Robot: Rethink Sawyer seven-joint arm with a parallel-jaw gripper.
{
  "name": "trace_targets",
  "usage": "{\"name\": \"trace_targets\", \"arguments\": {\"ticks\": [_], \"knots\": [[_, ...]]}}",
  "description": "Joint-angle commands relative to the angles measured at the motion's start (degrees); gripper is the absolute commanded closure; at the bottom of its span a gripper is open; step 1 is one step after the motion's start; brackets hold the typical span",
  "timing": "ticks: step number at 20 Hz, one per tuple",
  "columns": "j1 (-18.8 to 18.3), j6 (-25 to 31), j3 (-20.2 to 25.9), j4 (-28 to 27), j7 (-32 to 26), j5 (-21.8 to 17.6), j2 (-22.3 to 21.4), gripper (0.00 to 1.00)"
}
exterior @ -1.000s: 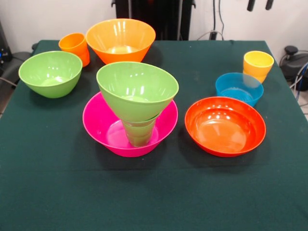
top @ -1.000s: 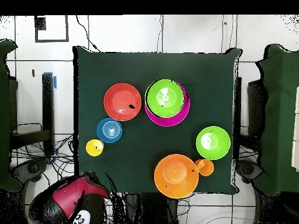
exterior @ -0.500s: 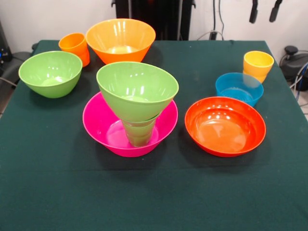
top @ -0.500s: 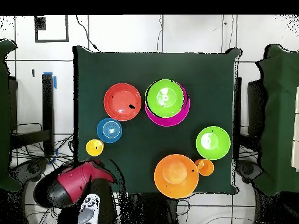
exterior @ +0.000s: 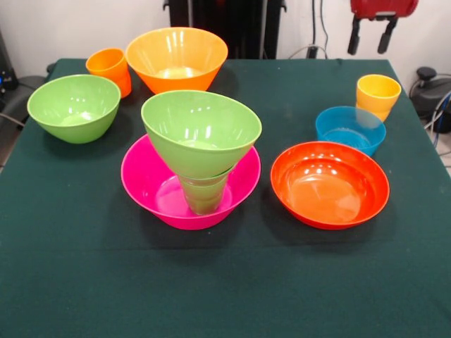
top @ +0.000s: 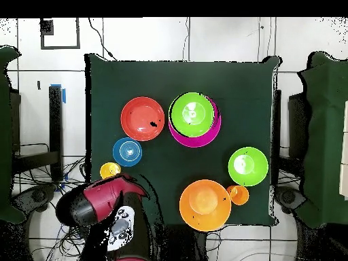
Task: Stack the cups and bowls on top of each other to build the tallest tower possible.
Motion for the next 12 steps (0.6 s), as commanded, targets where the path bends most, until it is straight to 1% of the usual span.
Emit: {"name": "trace_targets", "arguments": {"ticks": [1, 6, 12], "knots": [[0.0, 6.0, 4.3, -3.5, -1.4, -2.5, 3.8, 0.0], [2.4, 4.2, 3.1, -4.0, -0.5, -3.9, 4.7, 0.0], [3.2, 1.2, 1.5, -4.5, 0.0, -5.2, 7.6, 0.0]]}}
